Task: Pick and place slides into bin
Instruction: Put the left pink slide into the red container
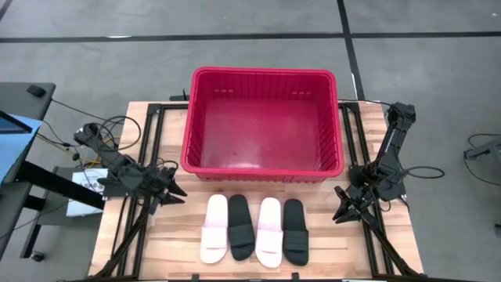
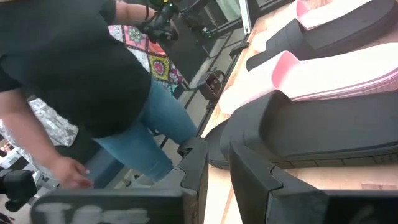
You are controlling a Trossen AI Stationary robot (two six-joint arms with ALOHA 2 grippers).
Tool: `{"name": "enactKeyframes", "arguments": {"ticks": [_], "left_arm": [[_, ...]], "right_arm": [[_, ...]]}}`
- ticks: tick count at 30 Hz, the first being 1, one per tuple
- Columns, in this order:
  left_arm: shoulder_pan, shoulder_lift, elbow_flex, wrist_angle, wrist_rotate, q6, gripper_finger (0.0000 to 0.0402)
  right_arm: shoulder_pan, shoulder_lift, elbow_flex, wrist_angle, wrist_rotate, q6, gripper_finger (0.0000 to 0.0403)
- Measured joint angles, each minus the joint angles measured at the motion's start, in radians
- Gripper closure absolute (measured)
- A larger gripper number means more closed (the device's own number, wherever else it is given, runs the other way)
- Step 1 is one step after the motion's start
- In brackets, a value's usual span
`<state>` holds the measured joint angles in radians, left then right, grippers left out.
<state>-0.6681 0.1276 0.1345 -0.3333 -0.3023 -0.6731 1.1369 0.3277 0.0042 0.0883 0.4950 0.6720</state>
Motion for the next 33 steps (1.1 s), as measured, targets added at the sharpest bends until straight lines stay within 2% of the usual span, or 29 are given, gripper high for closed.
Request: {"name": "enactKeyframes", "arguments": {"ticks": [6,11,15,18,21,24,27,30,33], "left_arm": [[-0.006,0.124,0.0,0.164,0.22,-0.117,0.0269],[-0.069,0.25,0.002,0.34,0.42,-0.234,0.0269],[-0.162,0.347,0.077,0.363,0.476,-0.288,0.0269],[-0.23,0.411,0.144,0.449,0.479,-0.316,0.0269],[-0.271,0.466,0.223,0.535,0.456,-0.311,0.0269],[-0.283,0.508,0.329,0.469,0.426,-0.196,0.0269],[-0.283,0.547,0.489,0.194,0.346,0.008,0.0269],[-0.283,0.609,0.665,-0.17,0.138,0.147,0.0269],[-0.282,0.679,0.805,-0.401,-0.053,0.168,0.0269]], "right_arm": [[0.0,0.0,0.0,0.0,0.0,0.0,0.0346],[0.0,0.0,0.0,-0.002,0.0,0.0,0.0346],[0.0,0.0,0.0,-0.002,0.0,0.0,0.0346],[0.0,0.0,0.0,-0.002,0.0,0.0,0.0346],[0.0,0.0,0.0,-0.002,0.0,0.0,0.0346],[0.0,0.0,0.0,-0.002,0.0,0.0,0.0346],[0.0,0.0,0.0,-0.003,0.0,0.0,0.0346],[0.0,0.0,0.0,-0.003,0.0,0.0,0.0346],[0.0,0.0,0.0,-0.006,0.0,0.0,0.0346]]}}
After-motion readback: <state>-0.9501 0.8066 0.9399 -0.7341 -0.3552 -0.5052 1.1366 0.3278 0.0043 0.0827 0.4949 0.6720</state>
